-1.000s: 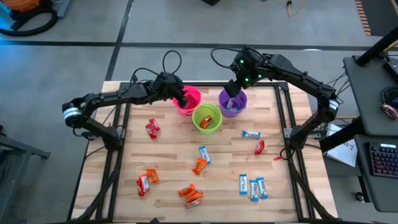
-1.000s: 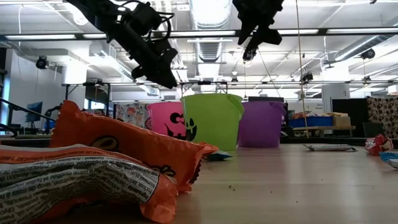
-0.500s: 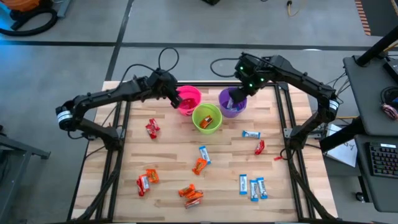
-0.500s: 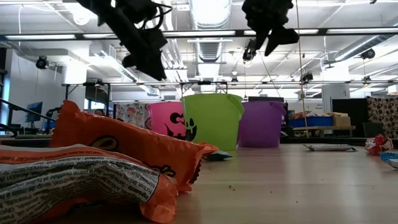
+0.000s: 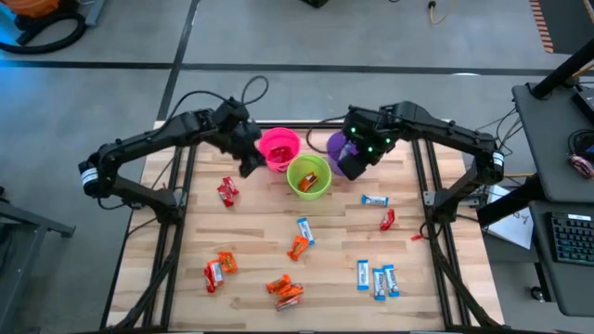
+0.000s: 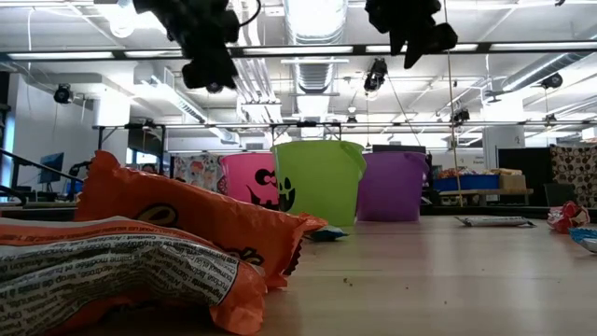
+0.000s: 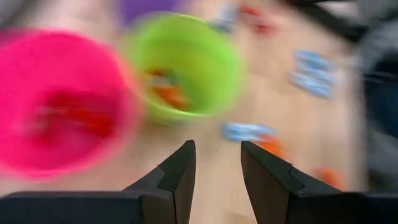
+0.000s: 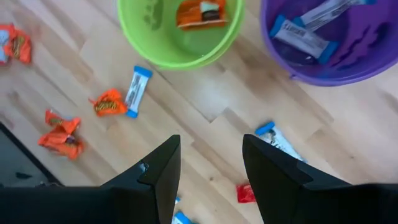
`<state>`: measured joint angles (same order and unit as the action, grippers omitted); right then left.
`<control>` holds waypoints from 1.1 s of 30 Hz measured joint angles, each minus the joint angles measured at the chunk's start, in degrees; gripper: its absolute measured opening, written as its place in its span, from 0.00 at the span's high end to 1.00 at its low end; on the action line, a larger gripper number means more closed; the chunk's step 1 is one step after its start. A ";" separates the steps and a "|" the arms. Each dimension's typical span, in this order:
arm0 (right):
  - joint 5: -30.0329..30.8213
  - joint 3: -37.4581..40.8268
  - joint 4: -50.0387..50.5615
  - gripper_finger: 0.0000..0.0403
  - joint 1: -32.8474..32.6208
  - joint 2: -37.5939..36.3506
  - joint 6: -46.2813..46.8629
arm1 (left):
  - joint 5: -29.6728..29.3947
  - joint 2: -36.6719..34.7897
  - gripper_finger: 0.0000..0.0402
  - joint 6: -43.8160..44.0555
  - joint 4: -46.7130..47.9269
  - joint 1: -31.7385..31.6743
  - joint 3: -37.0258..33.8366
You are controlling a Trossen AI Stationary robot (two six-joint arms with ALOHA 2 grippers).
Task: Sort candy
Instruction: Put the orange candy into the green bin
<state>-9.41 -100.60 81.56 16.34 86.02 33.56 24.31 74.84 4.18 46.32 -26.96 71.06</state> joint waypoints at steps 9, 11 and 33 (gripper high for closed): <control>1.19 0.00 -0.87 0.59 -8.43 -0.36 -3.34 | -3.46 -5.54 0.72 10.28 -1.47 17.12 -7.40; 2.16 0.00 -2.42 0.59 -10.25 -0.89 -4.83 | -6.87 -6.07 0.72 12.59 -3.37 22.30 -9.03; 5.91 18.49 -22.56 0.59 -14.19 -17.24 -12.95 | -37.27 10.23 0.69 39.55 -25.59 47.97 -13.35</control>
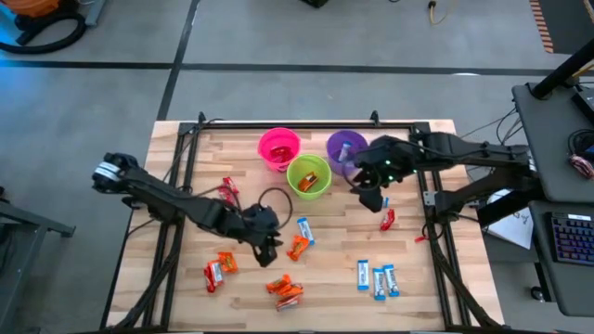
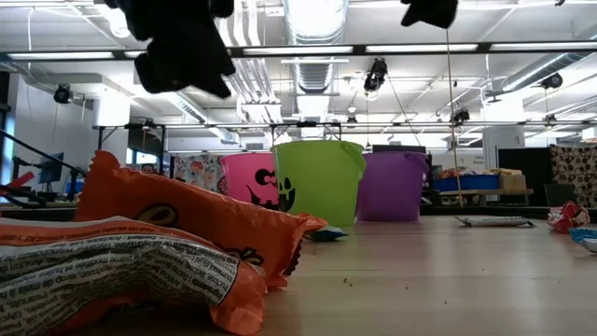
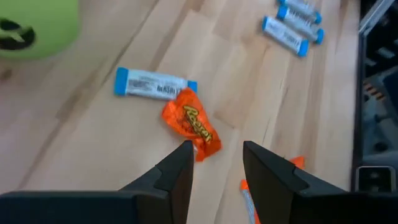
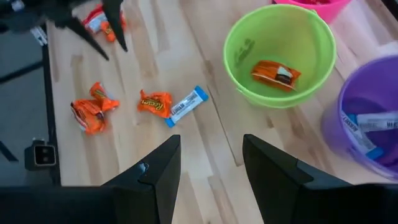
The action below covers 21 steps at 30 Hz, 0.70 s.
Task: Sort candy
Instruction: Put the orange candy into the green bin
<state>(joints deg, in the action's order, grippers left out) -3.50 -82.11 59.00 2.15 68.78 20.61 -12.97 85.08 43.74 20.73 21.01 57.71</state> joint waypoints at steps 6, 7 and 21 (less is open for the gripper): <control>0.16 7.95 -2.71 0.59 -0.07 -5.00 3.55 | -1.37 7.28 0.57 -0.56 -5.85 0.86 0.79; 0.07 8.39 -2.54 0.59 -0.09 -5.35 3.86 | -1.49 8.46 0.55 -0.59 -6.25 0.83 0.79; 0.10 8.66 -2.31 0.59 -0.44 -6.15 2.79 | -3.42 19.70 0.51 3.03 -12.99 0.46 0.77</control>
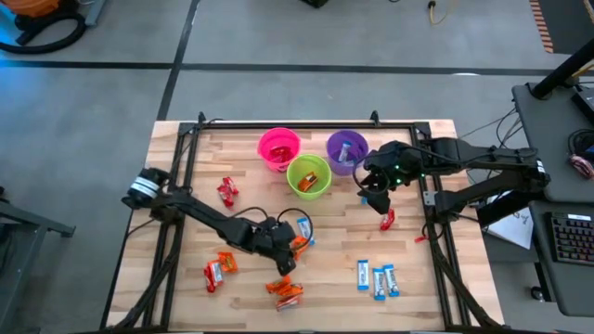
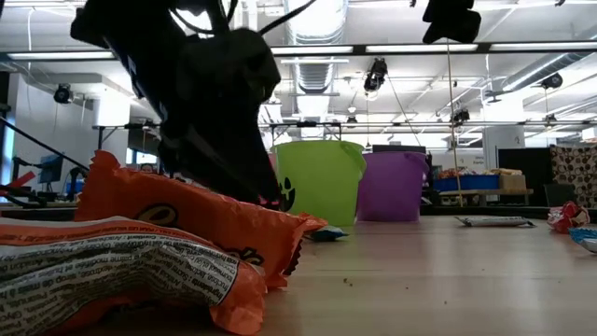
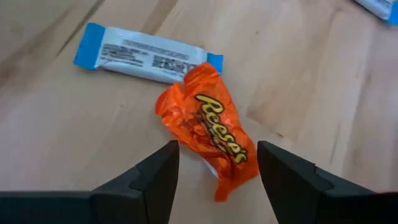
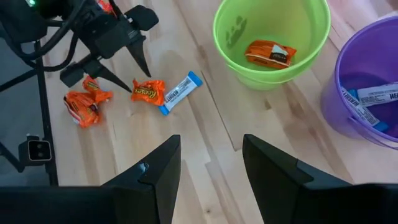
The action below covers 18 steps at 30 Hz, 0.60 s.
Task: Sort candy
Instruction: Put the orange candy into the green bin
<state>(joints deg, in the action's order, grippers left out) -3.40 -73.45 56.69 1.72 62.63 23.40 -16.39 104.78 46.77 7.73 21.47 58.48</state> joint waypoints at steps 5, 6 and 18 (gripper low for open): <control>-0.02 0.00 0.00 0.59 0.00 0.00 -0.28 | -1.05 1.20 0.53 2.06 -0.02 -0.11 -0.04; -0.02 0.00 0.00 0.59 0.00 0.00 -0.42 | -1.09 1.38 0.53 2.25 -0.14 -0.11 -0.06; -0.02 0.00 0.00 0.59 0.00 0.00 -0.82 | -1.09 3.36 0.74 3.56 -0.07 -0.22 -0.07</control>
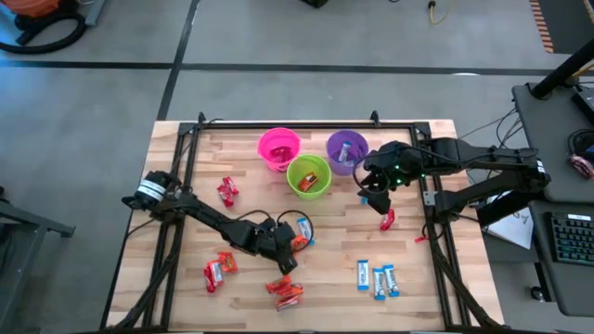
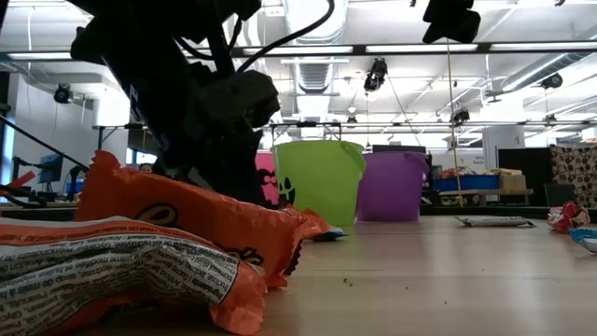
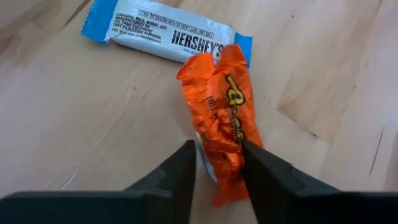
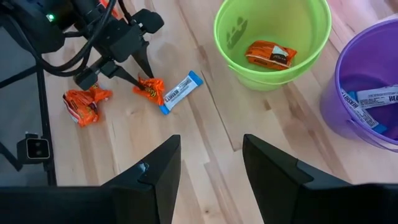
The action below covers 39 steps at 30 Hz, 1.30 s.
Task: Sort candy
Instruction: Put the orange candy into the green bin
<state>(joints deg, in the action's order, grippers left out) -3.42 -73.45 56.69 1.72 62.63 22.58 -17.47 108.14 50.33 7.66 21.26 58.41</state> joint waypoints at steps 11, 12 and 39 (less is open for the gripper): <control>0.00 -0.02 0.02 0.59 0.02 0.00 -1.11 | 2.97 -0.63 0.98 -0.04 2.02 0.00 0.67; 0.00 -0.02 0.02 0.59 0.02 0.00 -1.28 | 3.40 -0.94 0.98 -0.16 3.25 0.00 1.16; 0.52 -0.04 -0.44 0.59 0.04 0.09 -3.36 | -9.55 -12.07 1.00 -10.73 21.15 -16.13 18.26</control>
<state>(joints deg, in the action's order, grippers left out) -2.90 -73.49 56.25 1.76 62.72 19.22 -27.03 96.08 39.60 28.81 5.13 76.67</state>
